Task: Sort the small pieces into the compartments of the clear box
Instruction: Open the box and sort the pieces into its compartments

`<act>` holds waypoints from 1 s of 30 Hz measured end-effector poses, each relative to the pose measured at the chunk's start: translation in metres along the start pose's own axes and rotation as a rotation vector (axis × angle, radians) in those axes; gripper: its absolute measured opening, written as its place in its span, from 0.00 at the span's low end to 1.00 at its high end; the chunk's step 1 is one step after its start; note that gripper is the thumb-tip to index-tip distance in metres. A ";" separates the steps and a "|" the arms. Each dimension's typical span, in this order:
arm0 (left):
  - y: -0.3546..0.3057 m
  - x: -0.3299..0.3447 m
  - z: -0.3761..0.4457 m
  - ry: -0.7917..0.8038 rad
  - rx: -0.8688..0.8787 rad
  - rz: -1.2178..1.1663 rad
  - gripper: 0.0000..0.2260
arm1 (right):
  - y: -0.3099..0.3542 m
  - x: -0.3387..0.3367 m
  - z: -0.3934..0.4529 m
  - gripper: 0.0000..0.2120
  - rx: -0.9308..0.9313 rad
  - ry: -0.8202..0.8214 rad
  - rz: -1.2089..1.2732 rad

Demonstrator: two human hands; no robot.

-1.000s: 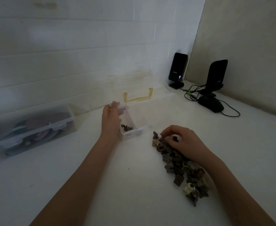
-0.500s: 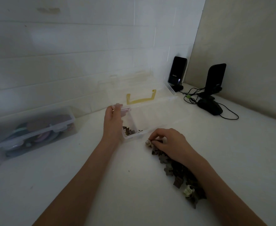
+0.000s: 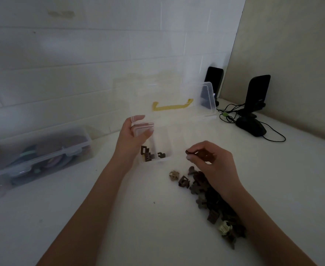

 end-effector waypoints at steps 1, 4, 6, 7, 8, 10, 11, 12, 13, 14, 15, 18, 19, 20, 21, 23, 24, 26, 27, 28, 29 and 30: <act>-0.002 -0.002 0.001 0.010 0.017 -0.003 0.15 | -0.001 0.000 0.000 0.09 0.009 -0.012 -0.006; -0.001 -0.008 0.002 0.006 0.022 -0.006 0.16 | 0.001 0.002 0.004 0.12 -0.014 -0.006 -0.039; 0.000 -0.008 0.002 0.002 0.016 -0.001 0.16 | 0.007 0.007 0.009 0.13 -0.048 0.009 -0.045; 0.000 -0.007 0.002 0.001 0.012 -0.001 0.17 | 0.010 0.010 0.012 0.12 -0.076 0.011 -0.060; 0.001 -0.007 0.002 -0.001 0.005 -0.003 0.17 | 0.012 0.013 0.015 0.10 -0.108 0.010 -0.092; 0.001 -0.007 0.003 -0.006 -0.002 -0.004 0.17 | 0.014 0.021 0.022 0.07 -0.166 0.009 -0.224; 0.001 -0.007 0.003 -0.006 -0.003 -0.002 0.17 | 0.013 0.025 0.024 0.06 -0.189 0.018 -0.306; 0.002 -0.008 0.003 -0.006 -0.005 0.003 0.16 | 0.010 0.028 0.026 0.06 -0.207 0.030 -0.367; 0.002 -0.008 0.003 -0.006 -0.006 0.007 0.16 | 0.008 0.029 0.027 0.06 -0.214 0.032 -0.391; 0.002 -0.008 0.003 -0.008 -0.007 0.010 0.16 | 0.005 0.027 0.028 0.06 -0.205 0.019 -0.383; 0.002 -0.009 0.004 -0.013 -0.008 0.009 0.16 | 0.005 0.022 0.028 0.04 -0.193 -0.010 -0.363; 0.004 -0.012 0.008 -0.045 -0.036 -0.004 0.13 | 0.000 0.002 0.028 0.03 -0.154 -0.018 -0.320; 0.005 -0.013 0.009 -0.057 -0.047 -0.011 0.13 | -0.003 -0.003 0.028 0.03 -0.122 0.051 -0.319; 0.006 -0.013 0.010 -0.066 -0.053 -0.017 0.13 | -0.006 -0.005 0.027 0.03 -0.086 0.148 -0.336; 0.007 -0.013 0.010 -0.074 -0.057 -0.023 0.12 | -0.010 -0.005 0.026 0.03 -0.056 0.245 -0.372; 0.008 -0.013 0.010 -0.086 -0.060 -0.026 0.12 | -0.017 -0.006 0.025 0.05 -0.014 0.352 -0.454; 0.008 -0.013 0.010 -0.090 -0.060 -0.021 0.12 | -0.020 -0.005 0.026 0.07 0.002 0.375 -0.484; 0.007 -0.014 0.010 -0.092 -0.061 -0.008 0.12 | -0.024 -0.003 0.026 0.08 0.033 0.425 -0.531; 0.007 -0.014 0.010 -0.093 -0.061 -0.005 0.12 | -0.026 -0.001 0.025 0.09 0.047 0.455 -0.554; 0.006 -0.014 0.010 -0.094 -0.062 -0.005 0.13 | -0.028 0.001 0.024 0.09 0.060 0.480 -0.570; 0.006 -0.014 0.010 -0.094 -0.063 -0.005 0.13 | -0.028 0.002 0.022 0.08 0.071 0.493 -0.573; 0.006 -0.014 0.009 -0.093 -0.063 -0.006 0.13 | -0.027 0.004 0.021 0.07 0.076 0.498 -0.562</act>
Point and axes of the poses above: each hand's wrist, its own z-axis towards the middle knuckle, its own x-axis out of the palm, y = z × x, the point moved 4 cm from there along z, towards the middle knuckle, and after that the axes turned 8 degrees about -y, right-handed, at the moved point
